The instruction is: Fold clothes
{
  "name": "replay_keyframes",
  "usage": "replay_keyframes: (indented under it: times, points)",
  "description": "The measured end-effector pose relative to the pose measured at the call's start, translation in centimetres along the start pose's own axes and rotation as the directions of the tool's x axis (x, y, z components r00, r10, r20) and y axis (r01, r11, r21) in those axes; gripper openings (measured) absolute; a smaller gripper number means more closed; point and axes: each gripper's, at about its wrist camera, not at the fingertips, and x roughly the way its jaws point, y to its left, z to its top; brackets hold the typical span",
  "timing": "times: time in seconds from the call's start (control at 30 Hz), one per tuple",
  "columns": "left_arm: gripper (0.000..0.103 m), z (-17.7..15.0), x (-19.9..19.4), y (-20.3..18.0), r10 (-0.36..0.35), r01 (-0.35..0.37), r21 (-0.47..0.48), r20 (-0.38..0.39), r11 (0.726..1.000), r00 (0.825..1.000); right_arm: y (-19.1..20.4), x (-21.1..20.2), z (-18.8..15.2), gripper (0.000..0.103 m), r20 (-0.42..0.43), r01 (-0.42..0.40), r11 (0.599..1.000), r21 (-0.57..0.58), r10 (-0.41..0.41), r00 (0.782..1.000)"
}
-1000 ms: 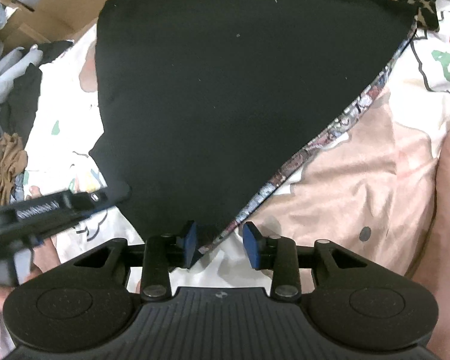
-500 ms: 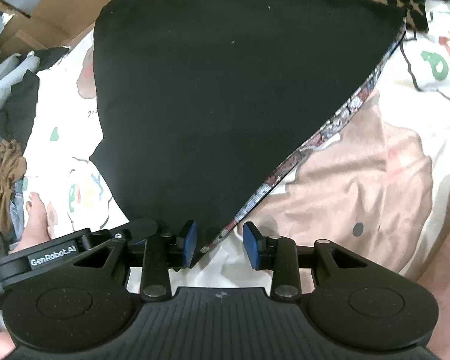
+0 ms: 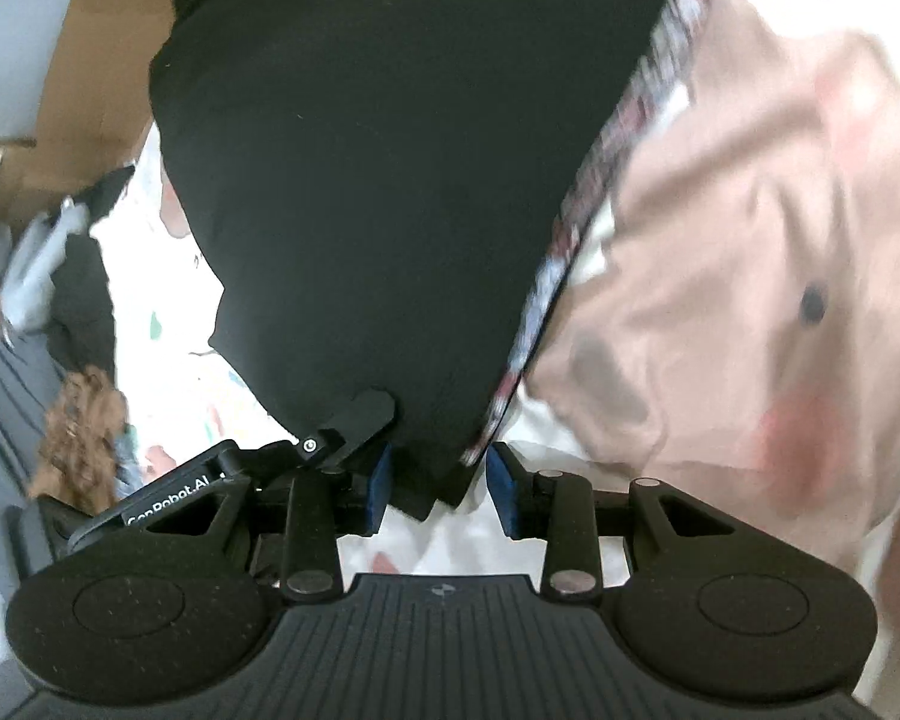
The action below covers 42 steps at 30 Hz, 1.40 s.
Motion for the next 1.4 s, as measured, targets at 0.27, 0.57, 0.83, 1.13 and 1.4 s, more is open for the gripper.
replay_keyframes:
  times: [0.27, 0.57, 0.83, 1.13, 1.4]
  points:
    - [0.014, 0.1, -1.0, 0.5, -0.013, 0.013, -0.046, 0.007, 0.999, 1.000, -0.6, 1.5, -0.6, 0.031, 0.021, -0.071, 0.995, 0.064, 0.070, 0.997]
    - [0.051, 0.0, -0.7, 0.7, -0.009, 0.010, -0.062, 0.020, 0.998, 1.000, 0.4, -0.2, 0.0, 0.009, 0.012, -0.102, 0.991, 0.090, 0.101, 0.995]
    - [0.051, -0.1, 0.7, 1.5, -0.083, 0.092, -0.161, 0.057, 0.983, 0.995, -0.2, -1.1, 0.3, 0.009, -0.002, -0.114, 0.986, 0.125, 0.115, 0.993]
    - [0.034, 0.1, 1.6, 2.8, -0.138, 0.156, -0.240, 0.090, 0.958, 0.986, 0.5, -1.3, 1.0, 0.010, -0.038, -0.062, 0.996, 0.059, 0.064, 0.997]
    - [0.022, 0.6, 1.3, 3.5, -0.137, 0.149, -0.246, 0.065, 0.958, 0.988, 1.5, -1.7, 2.2, 0.024, -0.068, -0.008, 1.000, -0.026, 0.006, 0.998]
